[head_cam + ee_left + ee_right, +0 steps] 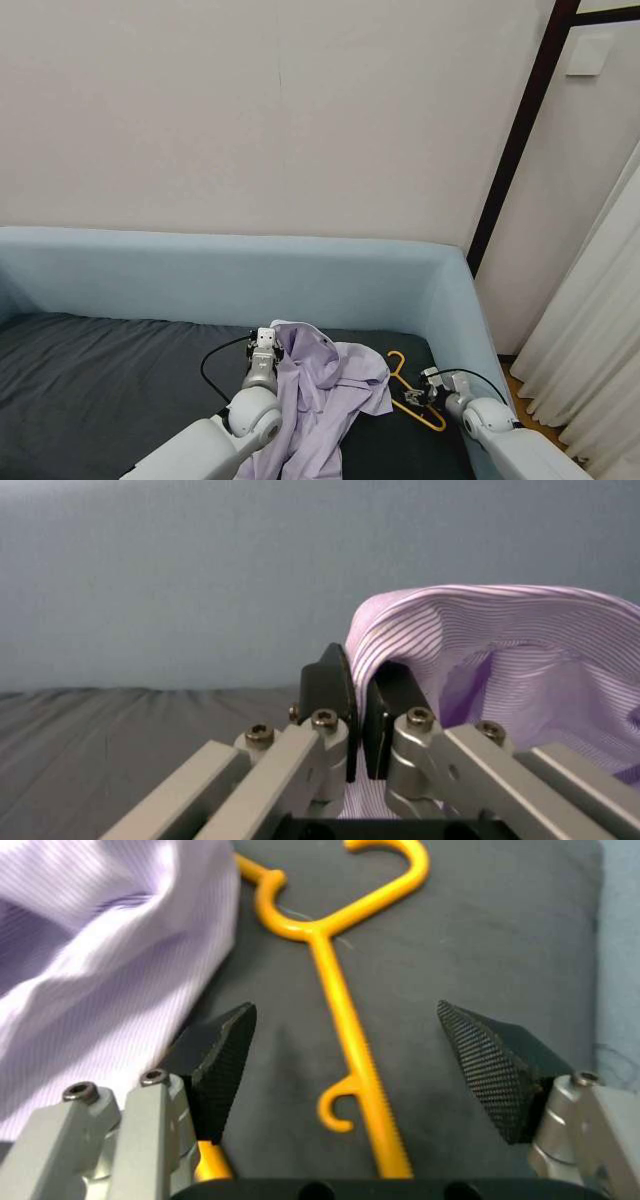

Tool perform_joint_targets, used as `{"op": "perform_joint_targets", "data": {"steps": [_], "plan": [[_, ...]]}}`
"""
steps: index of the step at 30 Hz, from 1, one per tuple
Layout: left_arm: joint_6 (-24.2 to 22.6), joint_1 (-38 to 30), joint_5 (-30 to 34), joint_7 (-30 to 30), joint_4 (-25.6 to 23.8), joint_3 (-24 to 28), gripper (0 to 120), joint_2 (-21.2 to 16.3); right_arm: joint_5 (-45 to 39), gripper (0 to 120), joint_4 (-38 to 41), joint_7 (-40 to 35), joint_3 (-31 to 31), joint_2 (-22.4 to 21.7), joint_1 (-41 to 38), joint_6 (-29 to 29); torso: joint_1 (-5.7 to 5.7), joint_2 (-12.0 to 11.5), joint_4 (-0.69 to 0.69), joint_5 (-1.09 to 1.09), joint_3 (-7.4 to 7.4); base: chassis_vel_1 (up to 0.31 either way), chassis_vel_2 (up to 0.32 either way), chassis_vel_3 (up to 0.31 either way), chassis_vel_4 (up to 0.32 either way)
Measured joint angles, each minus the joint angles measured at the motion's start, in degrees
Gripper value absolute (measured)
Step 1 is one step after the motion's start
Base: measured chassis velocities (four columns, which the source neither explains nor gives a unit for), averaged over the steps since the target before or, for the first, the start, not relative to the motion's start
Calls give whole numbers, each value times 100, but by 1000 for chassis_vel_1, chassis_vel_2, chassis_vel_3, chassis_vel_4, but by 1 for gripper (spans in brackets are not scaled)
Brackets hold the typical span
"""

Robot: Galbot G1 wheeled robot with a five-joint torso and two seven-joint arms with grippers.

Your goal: Pick up the clothes from the sofa and hang them on the clothes hanger.

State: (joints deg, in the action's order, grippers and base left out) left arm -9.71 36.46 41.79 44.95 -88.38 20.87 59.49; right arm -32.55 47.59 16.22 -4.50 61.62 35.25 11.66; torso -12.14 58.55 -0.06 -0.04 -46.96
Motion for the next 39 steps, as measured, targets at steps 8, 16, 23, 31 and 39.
{"op": "perform_joint_targets", "data": {"steps": [8,16,23,31,39], "plan": [[0,0,47,19,-41,30,1,-25,196,69,-231,101,34,102,-4,-119,0,0,0,0,0,0,0,0,0],[0,21,61,29,-71,-9,1,-41,249,45,-325,109,13,176,-61,-124,0,0,0,0,0,0,0,0,0],[0,37,69,32,-51,-20,1,-23,378,18,-452,319,-126,129,-112,-117,0,0,0,0,0,0,0,0,0],[7,11,69,29,-1,-9,1,39,417,4,-549,418,-108,137,-147,-120,0,0,0,0,0,0,0,0,0],[19,7,72,18,31,0,1,44,418,4,-512,273,-15,153,-109,-328,0,0,0,2,0,0,0,0,0]]}}
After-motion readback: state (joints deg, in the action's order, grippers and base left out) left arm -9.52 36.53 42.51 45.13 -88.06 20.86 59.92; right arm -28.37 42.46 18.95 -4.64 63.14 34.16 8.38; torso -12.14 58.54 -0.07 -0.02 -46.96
